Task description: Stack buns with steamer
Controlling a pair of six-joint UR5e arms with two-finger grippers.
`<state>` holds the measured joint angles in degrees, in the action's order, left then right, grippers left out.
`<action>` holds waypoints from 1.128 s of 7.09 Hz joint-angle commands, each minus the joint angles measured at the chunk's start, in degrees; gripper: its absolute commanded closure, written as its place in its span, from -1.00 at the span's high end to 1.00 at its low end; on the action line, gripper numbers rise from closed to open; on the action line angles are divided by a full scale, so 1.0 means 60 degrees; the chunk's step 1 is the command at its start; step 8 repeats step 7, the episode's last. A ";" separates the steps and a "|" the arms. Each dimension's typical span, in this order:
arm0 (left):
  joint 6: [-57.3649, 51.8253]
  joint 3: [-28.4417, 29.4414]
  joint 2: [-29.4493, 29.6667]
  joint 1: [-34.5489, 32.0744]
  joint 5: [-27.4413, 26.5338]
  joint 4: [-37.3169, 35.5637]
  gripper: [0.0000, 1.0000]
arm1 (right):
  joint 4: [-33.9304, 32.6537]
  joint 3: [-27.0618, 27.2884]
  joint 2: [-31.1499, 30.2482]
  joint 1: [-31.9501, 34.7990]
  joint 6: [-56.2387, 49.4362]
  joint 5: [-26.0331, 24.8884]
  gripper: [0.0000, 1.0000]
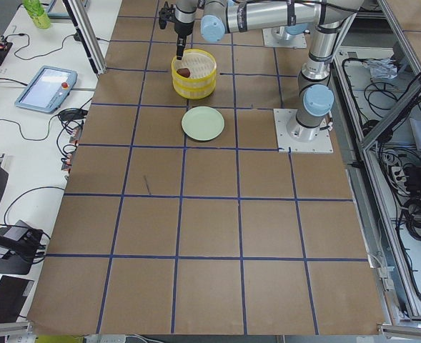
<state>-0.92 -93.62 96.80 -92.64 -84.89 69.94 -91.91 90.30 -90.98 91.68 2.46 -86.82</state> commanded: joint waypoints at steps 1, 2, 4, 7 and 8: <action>-0.0989 0.0734 -0.1041 0.1357 -0.0118 0.2819 1.00 | -0.0033 -0.0006 -0.0012 -0.0001 0.0044 0.0084 1.00; -0.0990 0.0750 -0.1350 0.1609 -0.0510 0.3687 1.00 | -0.0120 0.0009 -0.0012 0.0028 0.0015 0.0114 1.00; -0.0888 0.0780 -0.1427 0.1480 -0.0530 0.3798 1.00 | -0.0195 0.0023 0.0032 0.0028 0.0030 0.0085 1.00; -0.0522 0.0545 -0.1368 0.1392 -0.0311 0.3784 1.00 | -0.0180 -0.0006 0.0018 0.0014 0.0030 -0.0003 1.00; -0.0522 0.0545 -0.1368 0.1392 -0.0311 0.3784 1.00 | -0.0180 -0.0006 0.0018 0.0014 0.0030 -0.0003 1.00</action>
